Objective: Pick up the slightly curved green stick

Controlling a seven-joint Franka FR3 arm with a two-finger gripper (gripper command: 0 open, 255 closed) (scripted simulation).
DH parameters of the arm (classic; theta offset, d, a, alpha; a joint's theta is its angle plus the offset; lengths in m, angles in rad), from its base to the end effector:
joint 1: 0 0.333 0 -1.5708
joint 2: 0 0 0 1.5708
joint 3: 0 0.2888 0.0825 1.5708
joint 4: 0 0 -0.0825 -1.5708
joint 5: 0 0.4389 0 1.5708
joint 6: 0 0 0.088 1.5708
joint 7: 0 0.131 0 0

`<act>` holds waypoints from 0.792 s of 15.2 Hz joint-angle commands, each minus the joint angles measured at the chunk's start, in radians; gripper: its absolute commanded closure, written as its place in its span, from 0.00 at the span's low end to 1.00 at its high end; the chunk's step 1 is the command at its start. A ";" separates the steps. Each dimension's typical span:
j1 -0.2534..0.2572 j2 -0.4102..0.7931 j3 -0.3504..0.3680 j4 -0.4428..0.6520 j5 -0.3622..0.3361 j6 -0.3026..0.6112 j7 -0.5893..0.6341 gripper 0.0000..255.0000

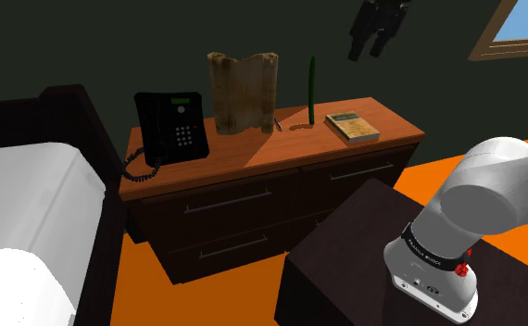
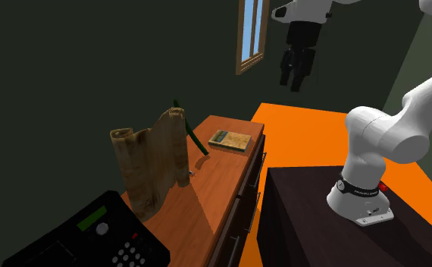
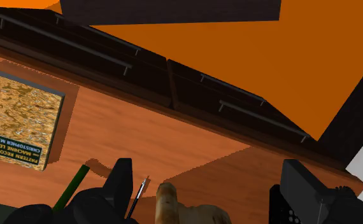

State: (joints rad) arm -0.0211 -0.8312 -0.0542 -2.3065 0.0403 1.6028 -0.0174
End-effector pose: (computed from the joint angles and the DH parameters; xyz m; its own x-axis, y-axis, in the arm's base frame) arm 0.3745 -0.0269 0.5936 0.9907 -0.0462 0.1276 -0.0364 -0.9963 -0.0779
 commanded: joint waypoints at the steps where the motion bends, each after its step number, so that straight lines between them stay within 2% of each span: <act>1: 0.000 0.000 0.000 0.000 0.000 0.000 0.000 0.00; 12: -0.076 0.214 -0.030 -0.122 -0.041 0.450 0.063 0.00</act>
State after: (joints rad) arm -0.0895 -0.6460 -0.0800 -2.4248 0.0025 2.0058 0.0402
